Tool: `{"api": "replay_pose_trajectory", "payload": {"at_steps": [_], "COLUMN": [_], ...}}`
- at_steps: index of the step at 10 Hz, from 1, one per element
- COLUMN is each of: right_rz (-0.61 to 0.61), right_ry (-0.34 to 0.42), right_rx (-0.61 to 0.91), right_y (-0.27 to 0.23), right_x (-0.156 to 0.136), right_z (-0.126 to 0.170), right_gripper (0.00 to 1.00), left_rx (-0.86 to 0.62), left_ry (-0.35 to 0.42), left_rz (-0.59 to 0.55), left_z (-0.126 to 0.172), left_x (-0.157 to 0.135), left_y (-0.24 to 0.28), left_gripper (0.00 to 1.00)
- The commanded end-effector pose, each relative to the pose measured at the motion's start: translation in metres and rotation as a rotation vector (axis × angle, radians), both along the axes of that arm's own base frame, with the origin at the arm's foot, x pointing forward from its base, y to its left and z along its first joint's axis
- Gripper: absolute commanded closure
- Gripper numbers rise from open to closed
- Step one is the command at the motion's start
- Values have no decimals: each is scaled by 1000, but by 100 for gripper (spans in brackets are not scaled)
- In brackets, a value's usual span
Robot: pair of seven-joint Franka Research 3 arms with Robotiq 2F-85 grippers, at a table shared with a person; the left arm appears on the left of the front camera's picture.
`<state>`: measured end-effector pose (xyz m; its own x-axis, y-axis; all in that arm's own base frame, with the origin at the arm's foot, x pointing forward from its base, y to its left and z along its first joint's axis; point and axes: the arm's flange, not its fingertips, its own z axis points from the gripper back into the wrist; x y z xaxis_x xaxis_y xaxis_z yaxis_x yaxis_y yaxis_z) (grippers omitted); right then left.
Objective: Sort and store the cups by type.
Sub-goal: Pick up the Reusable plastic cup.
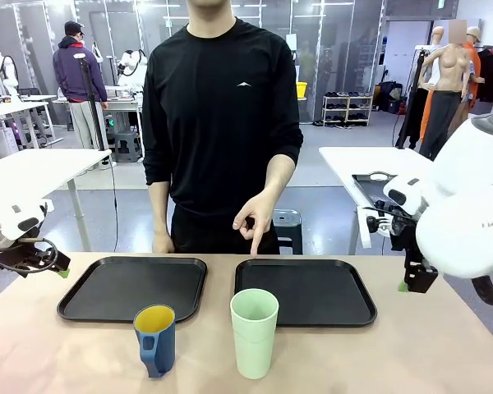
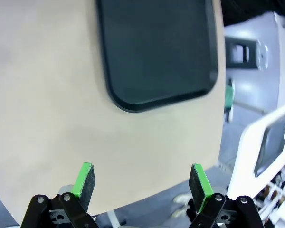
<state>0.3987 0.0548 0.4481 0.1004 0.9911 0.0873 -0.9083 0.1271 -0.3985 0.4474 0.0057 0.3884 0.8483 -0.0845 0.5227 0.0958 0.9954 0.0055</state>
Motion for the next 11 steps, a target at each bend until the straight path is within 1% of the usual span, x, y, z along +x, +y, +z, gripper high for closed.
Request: {"api": "replay_pose_trajectory", "payload": {"at_steps": [1, 2, 6, 7, 8, 9, 11], "right_rz": [42, 0, 0, 25, 108, 161, 257], "right_ry": [42, 0, 0, 14, 51, 91, 137], "right_rx": [46, 0, 0, -1, 64, 115, 223], "right_y": [-22, 0, 0, -3, 2, 6, 17], "right_x": [-58, 0, 0, -3, -1, -2, -7], "right_z": [-23, 0, 0, 3, -10, -23, -49], "right_gripper": [0, 0, 0, 0, 0, 0, 0], "left_rx": [-3, -3, -3, -3, -3, -3, -3], "left_ry": [1, 1, 1, 1, 1, 1, 1], "left_rz": [3, 3, 3, 3, 3, 3, 3], "left_z": [-1, -1, -1, -1, -1, -1, -1], "left_x": [0, 0, 0, 0, 0, 0, 0], "left_y": [1, 1, 1, 1, 1, 1, 1], "left_gripper": [0, 0, 0, 0, 0, 0, 0]}}
